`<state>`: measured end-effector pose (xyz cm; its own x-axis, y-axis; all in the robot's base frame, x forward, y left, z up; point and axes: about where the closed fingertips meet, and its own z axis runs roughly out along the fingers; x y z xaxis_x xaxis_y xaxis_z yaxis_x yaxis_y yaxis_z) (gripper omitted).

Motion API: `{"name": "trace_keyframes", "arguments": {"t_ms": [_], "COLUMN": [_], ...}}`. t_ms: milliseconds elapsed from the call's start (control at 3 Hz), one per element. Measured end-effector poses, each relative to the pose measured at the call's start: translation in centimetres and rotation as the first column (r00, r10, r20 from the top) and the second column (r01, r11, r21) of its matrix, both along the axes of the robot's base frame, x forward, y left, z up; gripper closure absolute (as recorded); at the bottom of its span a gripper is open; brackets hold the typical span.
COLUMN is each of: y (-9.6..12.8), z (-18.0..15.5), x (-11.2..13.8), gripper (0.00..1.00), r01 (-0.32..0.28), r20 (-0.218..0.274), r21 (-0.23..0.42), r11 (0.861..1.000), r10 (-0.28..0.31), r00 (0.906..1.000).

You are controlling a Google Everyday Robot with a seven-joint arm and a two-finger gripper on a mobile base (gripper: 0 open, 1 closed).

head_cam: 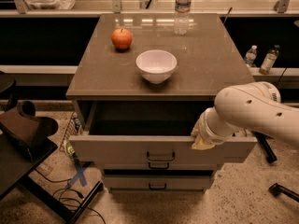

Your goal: Open top drawer

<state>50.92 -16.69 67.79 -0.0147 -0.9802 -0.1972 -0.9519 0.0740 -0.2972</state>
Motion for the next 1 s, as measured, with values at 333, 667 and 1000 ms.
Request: {"name": "trace_keyframes", "arguments": {"t_ms": [333, 667, 1000], "y": [-0.9, -0.9, -1.8], "z": [0.2, 0.2, 0.8], "x": [-2.0, -2.0, -4.8], "gripper": [1.0, 1.0, 1.0], "r01": [0.041, 0.041, 0.072], "r20": [-0.018, -0.018, -0.02], "r21": [-0.004, -0.004, 0.007], "r11": [0.999, 0.999, 0.997], "r10": [-0.041, -0.041, -0.072], "r00": [0.999, 0.999, 0.9972]}}
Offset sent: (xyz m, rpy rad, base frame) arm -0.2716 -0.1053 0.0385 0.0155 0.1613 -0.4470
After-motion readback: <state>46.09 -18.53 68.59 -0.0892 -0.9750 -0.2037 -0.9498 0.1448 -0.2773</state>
